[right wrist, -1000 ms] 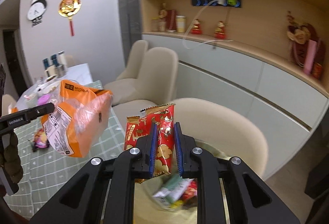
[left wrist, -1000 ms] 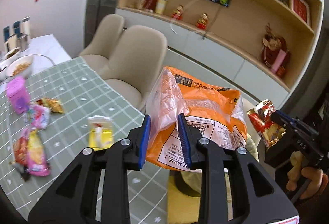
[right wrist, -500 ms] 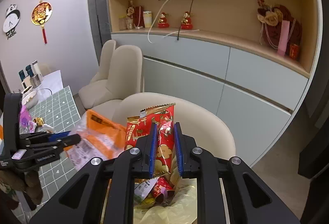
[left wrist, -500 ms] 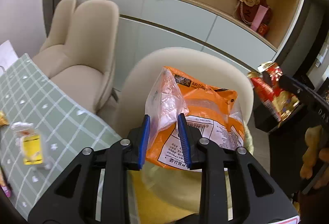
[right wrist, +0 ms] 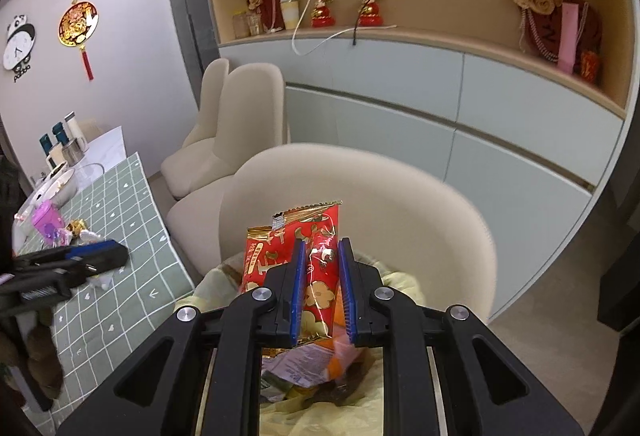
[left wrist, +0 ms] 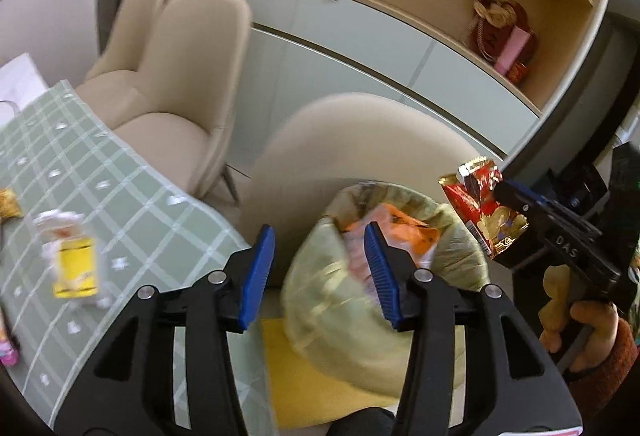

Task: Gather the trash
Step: 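Open both tools to drop the bag and packet into the bin, then grasp the yellow potato chips bag with the left tool while the right tool grasps the gold wrapper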

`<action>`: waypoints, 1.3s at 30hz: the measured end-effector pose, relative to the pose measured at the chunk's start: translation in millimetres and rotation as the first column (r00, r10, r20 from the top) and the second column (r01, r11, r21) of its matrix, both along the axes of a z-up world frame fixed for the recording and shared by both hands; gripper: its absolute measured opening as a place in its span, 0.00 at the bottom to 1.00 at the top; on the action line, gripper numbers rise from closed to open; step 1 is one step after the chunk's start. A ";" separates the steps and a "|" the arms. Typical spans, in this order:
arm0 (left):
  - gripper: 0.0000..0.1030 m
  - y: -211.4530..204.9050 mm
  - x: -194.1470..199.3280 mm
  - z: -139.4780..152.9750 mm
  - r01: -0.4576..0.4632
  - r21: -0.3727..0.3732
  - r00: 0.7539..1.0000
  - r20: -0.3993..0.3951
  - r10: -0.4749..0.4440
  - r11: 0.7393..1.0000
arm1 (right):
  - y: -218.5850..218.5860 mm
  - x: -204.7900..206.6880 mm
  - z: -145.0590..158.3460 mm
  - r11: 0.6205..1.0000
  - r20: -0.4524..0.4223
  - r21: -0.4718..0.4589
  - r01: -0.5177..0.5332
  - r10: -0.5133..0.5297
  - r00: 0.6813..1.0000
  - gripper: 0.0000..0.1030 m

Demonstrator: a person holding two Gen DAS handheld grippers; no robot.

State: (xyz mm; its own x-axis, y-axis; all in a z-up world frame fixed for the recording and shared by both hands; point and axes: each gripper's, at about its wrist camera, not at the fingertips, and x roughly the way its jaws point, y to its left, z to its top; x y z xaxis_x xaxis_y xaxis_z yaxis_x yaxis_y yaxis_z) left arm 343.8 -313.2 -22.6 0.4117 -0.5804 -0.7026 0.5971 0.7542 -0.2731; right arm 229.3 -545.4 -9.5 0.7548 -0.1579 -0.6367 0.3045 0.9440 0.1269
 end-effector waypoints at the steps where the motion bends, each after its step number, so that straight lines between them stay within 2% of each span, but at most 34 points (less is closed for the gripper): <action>1: 0.44 14.0 -2.2 1.6 -0.027 0.003 1.000 0.014 0.027 1.000 | 3.3 1.5 -4.0 1.000 0.002 0.013 -0.012 0.012 1.000 0.17; 3: 0.44 34.7 -5.0 3.6 -0.070 0.007 0.997 0.030 0.069 0.998 | 7.5 4.3 -9.1 1.000 -0.007 0.019 -0.017 0.017 1.000 0.20; 5: 0.46 63.8 -7.3 5.1 -0.125 0.005 0.991 0.043 0.124 0.992 | 12.7 6.7 -13.0 1.000 -0.015 0.008 -0.021 0.021 1.000 0.39; 6: 0.49 72.9 -7.4 5.6 -0.143 0.005 0.989 0.045 0.143 0.990 | 16.7 8.2 -14.5 1.000 -0.021 0.003 -0.024 0.024 0.999 0.40; 13: 0.49 170.2 -6.6 2.3 -0.341 0.003 0.940 0.038 0.340 0.940 | 46.2 15.9 -8.3 0.997 -0.038 -0.031 -0.076 0.075 0.996 0.41; 21: 0.49 276.7 0.8 -7.8 -0.541 0.019 0.841 0.050 0.539 0.841 | 119.4 39.6 19.7 0.965 0.035 -0.089 -0.249 0.252 0.967 0.40; 24: 0.50 309.2 5.5 -12.5 -0.593 0.019 0.805 0.052 0.591 0.805 | 148.7 55.2 24.7 0.944 0.051 -0.089 -0.318 0.323 0.945 0.41; 27: 0.50 338.5 21.5 -17.5 -0.618 0.011 0.786 0.045 0.617 0.786 | 172.6 70.8 25.4 0.921 0.048 -0.069 -0.384 0.387 0.921 0.50; 30: 0.51 364.4 47.3 -24.4 -0.642 0.015 0.767 0.024 0.642 0.767 | 198.6 85.0 22.1 0.895 0.045 -0.073 -0.440 0.444 0.895 0.51; 33: 0.51 385.0 64.4 -31.9 -0.667 0.029 0.745 0.019 0.667 0.744 | 227.3 102.6 11.0 0.847 -0.003 -0.050 -0.529 0.529 0.848 0.51; 35: 0.51 397.4 62.7 -35.2 -0.674 0.013 0.739 0.008 0.674 0.739 | 247.4 110.4 4.8 0.825 -0.021 -0.065 -0.561 0.561 0.828 0.51; 39: 0.51 412.5 44.4 -46.9 -0.692 0.009 0.722 -0.036 0.691 0.722 | 292.4 133.3 -0.6 0.786 -0.024 -0.036 -0.617 0.616 0.787 0.51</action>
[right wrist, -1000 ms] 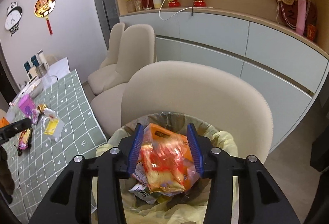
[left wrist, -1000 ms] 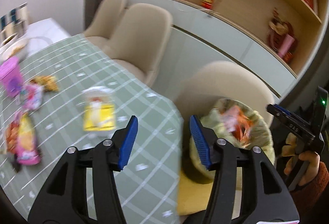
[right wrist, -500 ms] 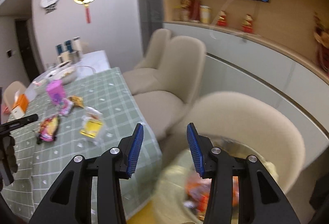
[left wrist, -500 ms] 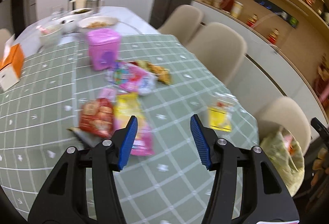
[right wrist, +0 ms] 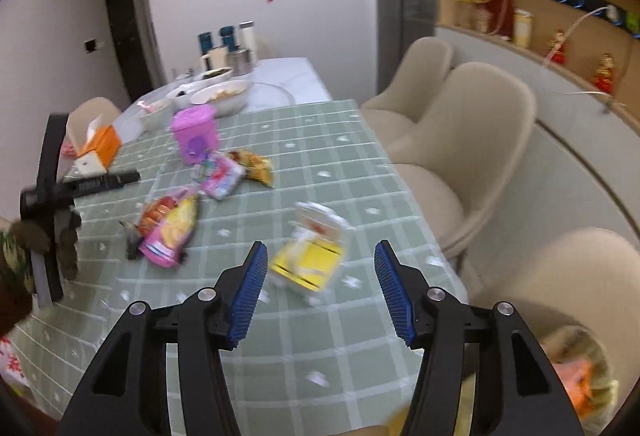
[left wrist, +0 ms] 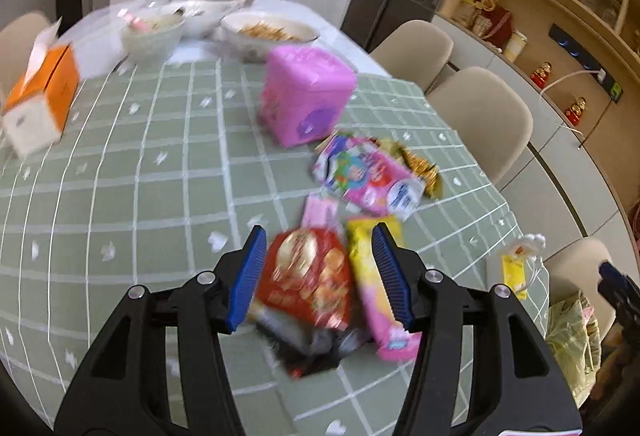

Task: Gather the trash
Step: 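Grasp the yellow potato chips bag with the left tool while the right tool grasps the gold wrapper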

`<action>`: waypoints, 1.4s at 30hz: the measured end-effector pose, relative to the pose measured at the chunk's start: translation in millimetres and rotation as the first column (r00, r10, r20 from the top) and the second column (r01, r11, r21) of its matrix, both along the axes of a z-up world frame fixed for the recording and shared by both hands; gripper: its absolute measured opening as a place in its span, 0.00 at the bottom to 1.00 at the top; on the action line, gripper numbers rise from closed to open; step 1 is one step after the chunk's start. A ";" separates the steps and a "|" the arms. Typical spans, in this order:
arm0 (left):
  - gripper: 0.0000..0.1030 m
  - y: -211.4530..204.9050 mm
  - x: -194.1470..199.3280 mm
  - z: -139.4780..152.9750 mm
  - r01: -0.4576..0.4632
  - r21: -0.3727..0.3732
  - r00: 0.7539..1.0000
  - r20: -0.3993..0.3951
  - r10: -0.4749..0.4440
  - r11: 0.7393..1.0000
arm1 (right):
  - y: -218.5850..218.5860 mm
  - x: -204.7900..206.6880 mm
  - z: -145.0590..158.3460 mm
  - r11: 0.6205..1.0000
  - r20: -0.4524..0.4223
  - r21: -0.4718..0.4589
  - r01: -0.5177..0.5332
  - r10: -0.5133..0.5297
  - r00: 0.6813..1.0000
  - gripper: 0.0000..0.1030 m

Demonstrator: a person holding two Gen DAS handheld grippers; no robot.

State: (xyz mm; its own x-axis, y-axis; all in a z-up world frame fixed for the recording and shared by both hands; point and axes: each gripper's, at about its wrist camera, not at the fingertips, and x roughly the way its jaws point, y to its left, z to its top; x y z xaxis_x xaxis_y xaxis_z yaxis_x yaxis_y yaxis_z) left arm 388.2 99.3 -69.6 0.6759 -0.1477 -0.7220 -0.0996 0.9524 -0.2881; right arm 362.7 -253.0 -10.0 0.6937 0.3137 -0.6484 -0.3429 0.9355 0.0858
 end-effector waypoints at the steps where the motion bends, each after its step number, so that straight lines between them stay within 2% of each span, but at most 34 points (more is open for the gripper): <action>1: 0.51 4.3 -7.1 -4.4 -0.012 -0.023 1.000 -0.013 0.012 1.000 | 10.8 6.6 -0.1 1.000 -0.003 0.000 -0.025 0.025 1.000 0.51; 6: 0.51 7.4 -33.1 -11.2 -0.028 -0.053 0.999 -0.034 0.026 0.998 | 74.3 67.2 -0.8 0.988 -0.027 0.040 -0.151 0.152 0.988 0.51; 11: 0.51 8.7 -65.9 -11.2 -0.021 -0.016 0.999 -0.034 0.021 1.000 | 153.9 151.7 -25.9 0.970 -0.088 -0.020 -0.241 0.238 0.967 0.51; 13: 0.51 13.1 -76.5 -12.9 -0.026 -0.018 0.999 -0.047 0.025 0.999 | 177.2 181.8 -44.9 0.964 -0.120 -0.071 -0.256 0.247 0.962 0.51; 17: 0.51 24.0 -98.7 -15.8 -0.048 -0.034 0.996 -0.075 0.045 0.998 | 202.3 226.0 -79.9 0.955 -0.191 -0.163 -0.248 0.217 0.957 0.45; 19: 0.51 30.9 -106.2 -15.8 -0.070 -0.052 0.995 -0.077 0.066 0.996 | 202.4 240.4 -92.9 0.958 -0.251 -0.155 -0.239 0.196 0.948 0.43; 21: 0.51 36.0 -110.2 -17.2 -0.088 -0.071 0.993 -0.080 0.082 0.994 | 199.5 248.7 -103.3 0.966 -0.318 -0.107 -0.234 0.190 0.929 0.35; 24: 0.51 40.4 -109.8 -20.2 -0.107 -0.087 0.991 -0.086 0.099 0.990 | 196.6 238.2 -109.4 0.968 -0.373 -0.029 -0.249 0.221 0.901 0.26; 29: 0.51 32.4 -98.8 -17.5 -0.073 -0.103 0.995 -0.075 0.066 0.992 | 189.2 180.9 -103.8 0.955 -0.372 0.008 -0.297 0.278 0.885 0.18; 35: 0.51 11.8 -74.0 -13.0 -0.008 -0.137 0.999 -0.055 0.000 0.991 | 152.8 115.9 -81.3 0.979 -0.274 -0.043 -0.198 0.179 0.945 0.16; 37: 0.51 6.4 -64.1 -10.5 0.012 -0.137 0.999 -0.044 -0.018 0.990 | 132.0 95.4 -75.9 0.989 -0.277 0.010 -0.145 0.142 0.950 0.16; 42: 0.51 -1.4 -47.4 -9.7 0.026 -0.126 0.999 -0.043 -0.032 0.992 | 90.3 54.7 -68.5 0.997 -0.272 0.072 -0.023 0.042 0.961 0.16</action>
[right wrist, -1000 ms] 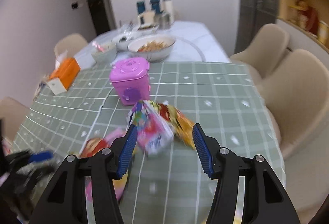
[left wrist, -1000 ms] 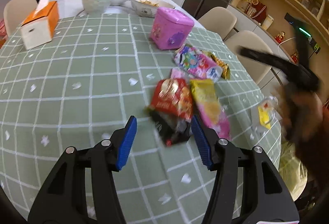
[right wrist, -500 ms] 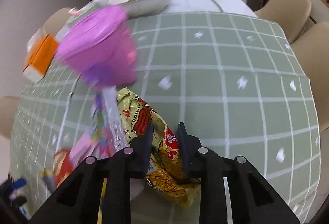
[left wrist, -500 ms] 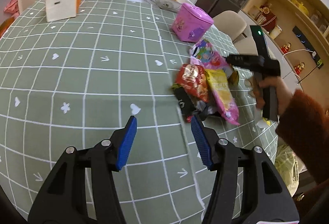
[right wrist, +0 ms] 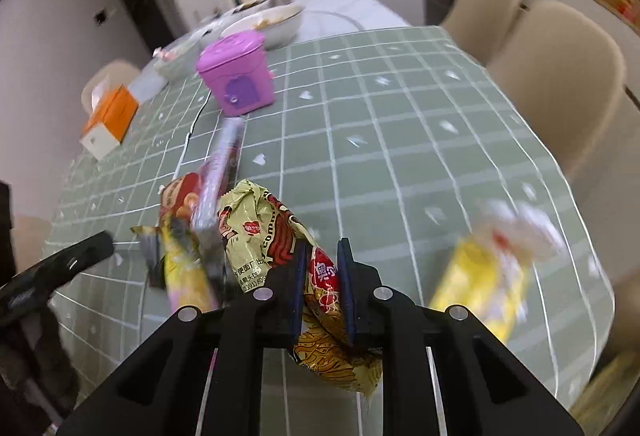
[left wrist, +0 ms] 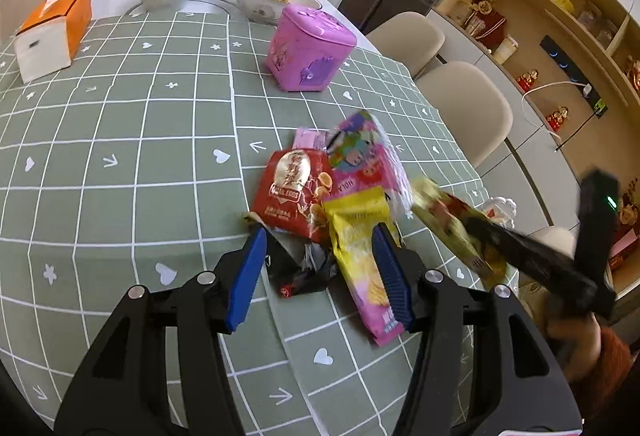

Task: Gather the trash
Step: 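Grasp the yellow potato chips bag with the left tool while the right tool grasps the gold wrapper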

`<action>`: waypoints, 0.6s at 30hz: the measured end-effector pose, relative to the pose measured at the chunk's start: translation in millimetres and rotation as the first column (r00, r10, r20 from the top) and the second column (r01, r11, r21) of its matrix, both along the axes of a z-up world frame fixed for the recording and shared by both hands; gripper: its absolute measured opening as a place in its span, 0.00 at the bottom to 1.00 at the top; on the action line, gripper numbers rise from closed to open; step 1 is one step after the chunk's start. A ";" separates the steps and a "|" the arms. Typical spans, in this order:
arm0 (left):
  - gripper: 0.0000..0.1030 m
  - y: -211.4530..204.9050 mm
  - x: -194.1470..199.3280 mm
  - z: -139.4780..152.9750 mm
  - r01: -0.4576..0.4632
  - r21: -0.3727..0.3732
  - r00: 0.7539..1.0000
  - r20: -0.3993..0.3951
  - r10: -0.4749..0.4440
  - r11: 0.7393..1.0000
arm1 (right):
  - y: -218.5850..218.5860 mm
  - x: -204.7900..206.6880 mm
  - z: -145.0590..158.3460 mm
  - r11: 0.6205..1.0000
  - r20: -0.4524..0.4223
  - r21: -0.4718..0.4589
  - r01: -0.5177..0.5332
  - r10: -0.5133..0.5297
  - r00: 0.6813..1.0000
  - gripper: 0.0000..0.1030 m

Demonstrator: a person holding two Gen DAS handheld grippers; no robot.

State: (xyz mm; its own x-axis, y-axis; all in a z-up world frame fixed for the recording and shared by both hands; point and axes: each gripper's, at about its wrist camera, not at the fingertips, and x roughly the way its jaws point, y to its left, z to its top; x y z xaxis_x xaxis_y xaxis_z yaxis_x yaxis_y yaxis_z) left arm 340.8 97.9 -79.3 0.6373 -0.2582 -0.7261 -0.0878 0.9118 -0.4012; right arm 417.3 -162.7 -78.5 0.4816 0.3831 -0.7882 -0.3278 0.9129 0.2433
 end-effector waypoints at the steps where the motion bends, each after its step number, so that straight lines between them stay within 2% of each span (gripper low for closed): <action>1: 0.51 -3.0 -0.1 -0.1 0.015 0.003 1.000 0.000 -0.015 1.000 | -5.1 -6.2 -0.3 1.000 0.002 0.000 0.015 -0.015 1.000 0.16; 7: 0.51 -21.9 -3.1 -14.5 0.092 0.009 0.994 -0.067 -0.092 0.996 | -25.3 -31.8 -16.0 0.997 -0.052 0.008 0.082 -0.082 0.995 0.16; 9: 0.51 -30.4 -5.4 -19.4 0.099 0.007 0.992 -0.077 -0.099 0.995 | -33.5 -37.9 -21.2 0.996 -0.077 0.046 0.082 -0.078 0.994 0.16; 12: 0.51 -43.3 -10.2 -22.2 0.093 0.002 0.992 -0.082 -0.092 0.996 | -37.1 -47.1 -27.9 0.993 -0.093 0.114 0.013 -0.003 0.996 0.18; 14: 0.51 -50.8 -17.1 -17.5 0.090 0.003 0.993 -0.083 -0.090 0.996 | -32.9 -48.7 -29.5 0.994 -0.085 0.094 -0.048 0.056 0.995 0.33; 18: 0.51 -58.6 -28.1 -6.7 0.076 0.058 0.995 -0.076 -0.071 0.995 | -28.2 -50.8 -28.2 0.976 -0.058 0.081 -0.201 0.206 0.977 0.34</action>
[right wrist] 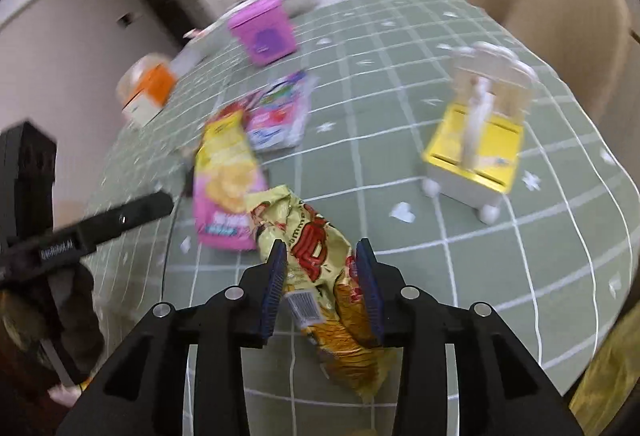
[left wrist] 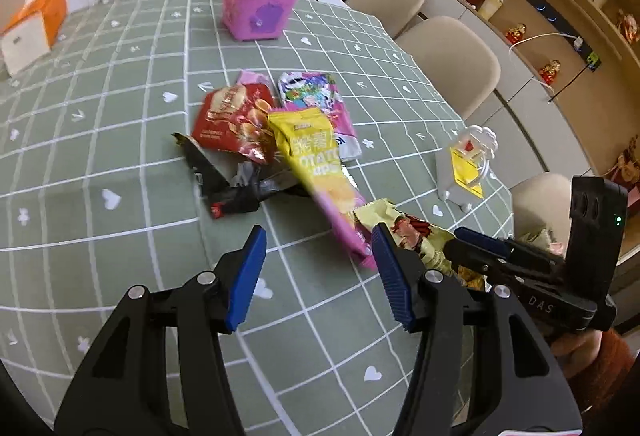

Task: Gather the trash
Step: 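Grasp the yellow potato chips bag with the left tool while the right tool grasps the gold wrapper, then carry the chips bag and gold wrapper over the trash bin with both tools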

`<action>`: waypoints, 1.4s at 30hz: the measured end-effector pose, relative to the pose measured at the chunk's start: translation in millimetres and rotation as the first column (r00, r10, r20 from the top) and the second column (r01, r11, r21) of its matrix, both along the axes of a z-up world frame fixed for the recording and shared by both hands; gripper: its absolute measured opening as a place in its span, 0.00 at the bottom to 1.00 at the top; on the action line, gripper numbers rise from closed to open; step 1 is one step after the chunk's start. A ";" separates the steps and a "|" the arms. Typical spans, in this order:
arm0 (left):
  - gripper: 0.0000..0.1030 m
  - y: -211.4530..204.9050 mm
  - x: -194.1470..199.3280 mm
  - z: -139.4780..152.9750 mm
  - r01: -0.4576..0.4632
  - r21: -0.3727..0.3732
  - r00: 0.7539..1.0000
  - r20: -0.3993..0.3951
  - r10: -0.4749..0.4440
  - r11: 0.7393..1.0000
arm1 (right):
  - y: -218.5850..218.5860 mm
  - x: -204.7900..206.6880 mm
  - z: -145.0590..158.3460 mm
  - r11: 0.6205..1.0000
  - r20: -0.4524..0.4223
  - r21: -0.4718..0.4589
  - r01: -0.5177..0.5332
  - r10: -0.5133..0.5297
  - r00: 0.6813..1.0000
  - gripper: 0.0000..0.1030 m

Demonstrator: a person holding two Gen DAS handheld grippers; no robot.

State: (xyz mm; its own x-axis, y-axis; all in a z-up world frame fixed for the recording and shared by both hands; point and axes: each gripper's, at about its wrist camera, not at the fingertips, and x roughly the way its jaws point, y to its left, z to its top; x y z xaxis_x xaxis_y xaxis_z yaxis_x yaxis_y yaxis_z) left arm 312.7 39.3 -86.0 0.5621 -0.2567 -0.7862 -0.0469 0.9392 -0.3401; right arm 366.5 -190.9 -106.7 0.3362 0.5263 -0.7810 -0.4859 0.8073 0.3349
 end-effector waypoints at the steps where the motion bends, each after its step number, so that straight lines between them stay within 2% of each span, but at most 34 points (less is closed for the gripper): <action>1: 0.51 2.0 -2.6 2.5 -0.030 0.016 1.000 -0.002 0.030 0.999 | 3.1 0.0 0.4 0.998 0.020 -0.029 -0.051 0.051 0.998 0.34; 3: 0.51 8.0 -8.9 6.2 -0.085 0.017 0.996 -0.004 0.085 0.996 | 10.2 3.0 -0.7 0.989 0.056 -0.107 -0.106 0.112 0.992 0.34; 5: 0.51 12.7 -16.1 9.5 -0.132 0.020 0.991 -0.004 0.132 0.991 | 14.9 8.3 -1.6 0.980 0.069 -0.124 -0.153 0.162 0.984 0.34; 9: 0.51 17.6 -26.8 10.7 -0.197 0.019 0.980 -0.012 0.197 0.980 | 27.4 21.3 -15.4 0.954 -0.022 -0.127 -0.272 0.271 0.962 0.34; 10: 0.51 17.6 -29.3 9.4 -0.206 0.013 0.978 -0.016 0.206 0.978 | 28.8 22.2 -18.4 0.948 -0.041 -0.123 -0.294 0.292 0.956 0.29; 11: 0.51 16.3 -31.0 9.0 -0.211 0.009 0.977 -0.018 0.211 0.977 | 27.1 21.0 -18.0 0.948 -0.039 -0.120 -0.296 0.293 0.955 0.16; 15: 0.51 4.9 -27.6 0.2 -0.213 -0.030 0.977 -0.035 0.212 0.977 | 4.6 9.6 -2.4 0.967 0.023 -0.121 -0.226 0.230 0.973 0.11; 19: 0.51 -13.8 -10.1 -7.5 -0.215 -0.059 0.976 -0.044 0.212 0.975 | -37.5 7.3 14.5 0.994 0.047 -0.085 -0.074 0.078 0.996 0.11; 22: 0.51 -24.5 7.7 -15.9 -0.279 -0.002 0.958 -0.062 0.279 0.960 | -61.9 5.0 26.5 0.997 0.082 -0.077 -0.028 0.034 0.996 0.11; 25: 0.47 -26.6 18.8 -26.8 -0.339 -0.013 0.936 -0.103 0.336 0.941 | -76.6 9.3 33.3 0.997 0.123 -0.071 -0.007 0.016 0.992 0.11; 26: 0.40 -27.7 21.5 -29.4 -0.345 -0.021 0.934 -0.106 0.341 0.939 | -82.3 11.7 34.2 0.998 0.134 -0.057 -0.002 0.010 0.991 0.11; 27: 0.23 -30.3 23.6 -31.9 -0.343 -0.022 0.935 -0.104 0.339 0.939 | -87.8 13.2 34.5 0.999 0.147 -0.044 0.001 0.005 0.989 0.11; 28: 0.13 -34.6 26.0 -34.1 -0.337 -0.013 0.937 -0.102 0.334 0.941 | -93.7 13.6 34.3 0.999 0.171 -0.033 0.008 -0.002 0.985 0.11; 31: 0.09 -44.6 22.4 -28.1 -0.361 0.009 0.928 -0.095 0.360 0.933 | -105.5 10.5 32.2 0.999 0.208 -0.028 0.042 -0.036 0.978 0.11; 33: 0.06 -49.9 15.3 -13.1 -0.379 0.017 0.920 -0.098 0.378 0.925 | -113.8 12.4 28.5 0.998 0.161 0.024 0.060 -0.063 0.985 0.11; 35: 0.06 -58.5 8.4 4.5 -0.358 0.055 0.930 -0.069 0.361 0.932 | -116.3 17.6 25.3 0.995 0.130 0.076 0.066 -0.076 0.989 0.11; 39: 0.06 -69.3 -3.5 25.2 -0.248 0.091 0.969 0.017 0.248 0.964 | -103.9 9.2 36.7 0.995 0.204 0.048 0.084 -0.092 0.975 0.11; 41: 0.06 -71.1 -6.5 28.9 -0.222 0.132 0.975 0.036 0.219 0.966 | -103.9 -3.6 48.6 0.991 0.214 0.042 0.128 -0.134 0.968 0.11; 42: 0.06 -69.5 -8.6 31.7 -0.218 0.108 0.976 0.028 0.216 0.970 | -104.9 -10.2 54.4 0.988 0.210 0.053 0.145 -0.153 0.966 0.11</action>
